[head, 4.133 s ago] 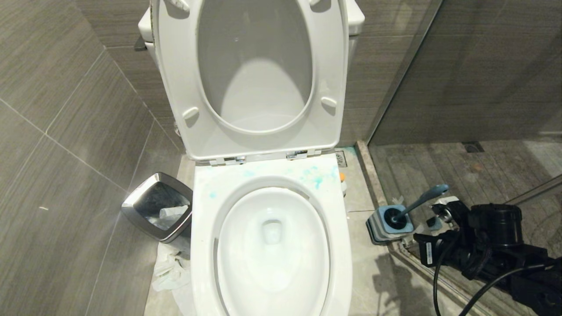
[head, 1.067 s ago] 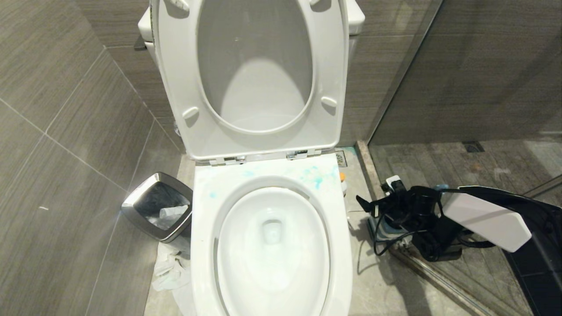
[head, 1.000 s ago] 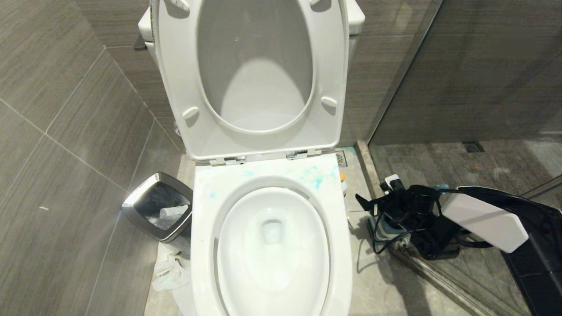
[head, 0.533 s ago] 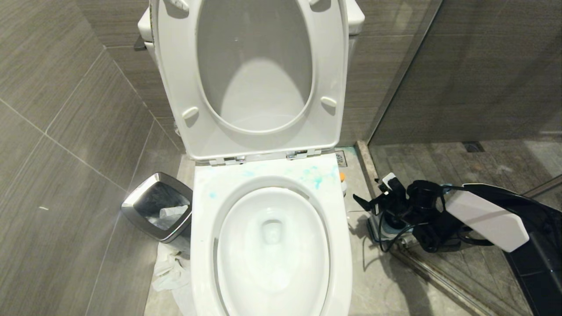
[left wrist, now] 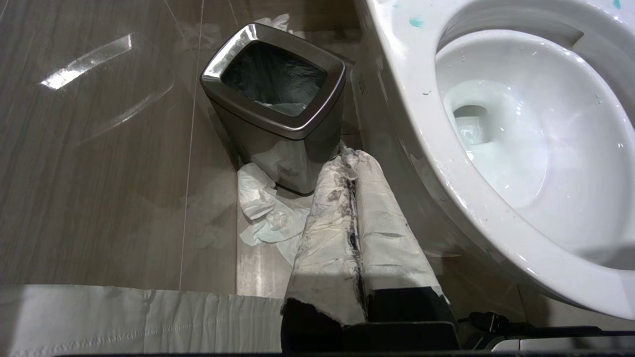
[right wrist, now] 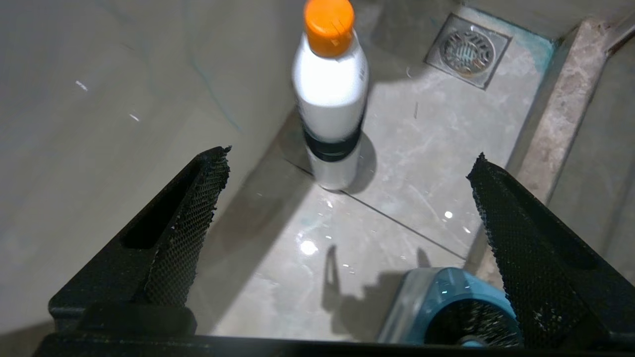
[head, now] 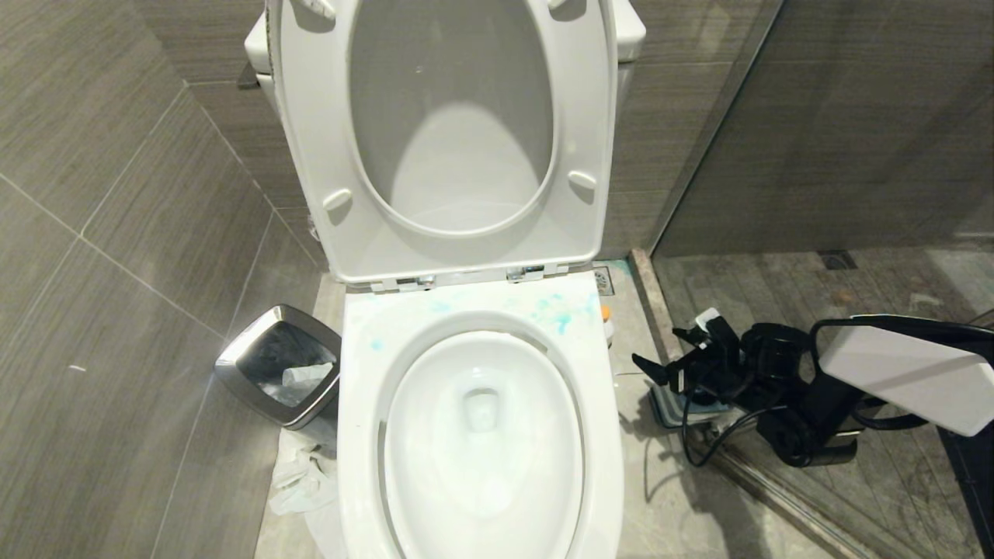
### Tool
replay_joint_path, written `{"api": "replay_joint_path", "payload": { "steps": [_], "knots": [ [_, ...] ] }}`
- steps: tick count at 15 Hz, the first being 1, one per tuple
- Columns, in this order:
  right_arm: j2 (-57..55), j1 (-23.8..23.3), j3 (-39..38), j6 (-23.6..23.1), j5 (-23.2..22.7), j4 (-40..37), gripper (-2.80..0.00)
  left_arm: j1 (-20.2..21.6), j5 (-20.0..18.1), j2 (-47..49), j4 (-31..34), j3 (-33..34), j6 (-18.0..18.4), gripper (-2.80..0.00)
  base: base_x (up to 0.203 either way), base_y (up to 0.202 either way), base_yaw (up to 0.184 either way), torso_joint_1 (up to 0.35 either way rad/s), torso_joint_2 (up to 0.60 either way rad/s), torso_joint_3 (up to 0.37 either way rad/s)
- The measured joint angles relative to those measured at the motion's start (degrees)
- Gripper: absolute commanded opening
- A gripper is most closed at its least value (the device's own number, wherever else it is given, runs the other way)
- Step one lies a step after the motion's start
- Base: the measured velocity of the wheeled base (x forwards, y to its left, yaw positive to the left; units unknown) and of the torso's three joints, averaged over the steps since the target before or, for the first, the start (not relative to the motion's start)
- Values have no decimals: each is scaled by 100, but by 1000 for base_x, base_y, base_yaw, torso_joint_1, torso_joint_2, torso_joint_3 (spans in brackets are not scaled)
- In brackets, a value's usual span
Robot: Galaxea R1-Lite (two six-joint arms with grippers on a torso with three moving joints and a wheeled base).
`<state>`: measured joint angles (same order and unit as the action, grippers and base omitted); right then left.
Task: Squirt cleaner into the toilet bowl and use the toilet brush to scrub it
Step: Pour in the cleaning agent
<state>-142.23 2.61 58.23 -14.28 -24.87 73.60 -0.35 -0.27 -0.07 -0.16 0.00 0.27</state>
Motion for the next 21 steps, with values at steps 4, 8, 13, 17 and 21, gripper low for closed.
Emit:
{"api": "replay_joint_path", "payload": {
  "steps": [4,8,13,17,21],
  "knots": [
    [100,15,-606,103,169,628,0,0,0,0,0,0,-2,-280,0,0,0,0,0,0],
    [89,15,-739,111,429,718,0,0,0,0,0,0,4,-280,0,0,0,0,0,0],
    [69,39,-771,107,557,732,0,2,16,0,-2,0,23,-280,0,0,0,0,1,-20],
    [30,53,-807,111,558,729,0,0,27,0,29,-7,30,-280,0,0,0,1,2,-168],
    [22,182,-818,114,573,744,0,0,27,0,32,-10,35,-280,0,0,0,3,3,-194]
  ]
}}
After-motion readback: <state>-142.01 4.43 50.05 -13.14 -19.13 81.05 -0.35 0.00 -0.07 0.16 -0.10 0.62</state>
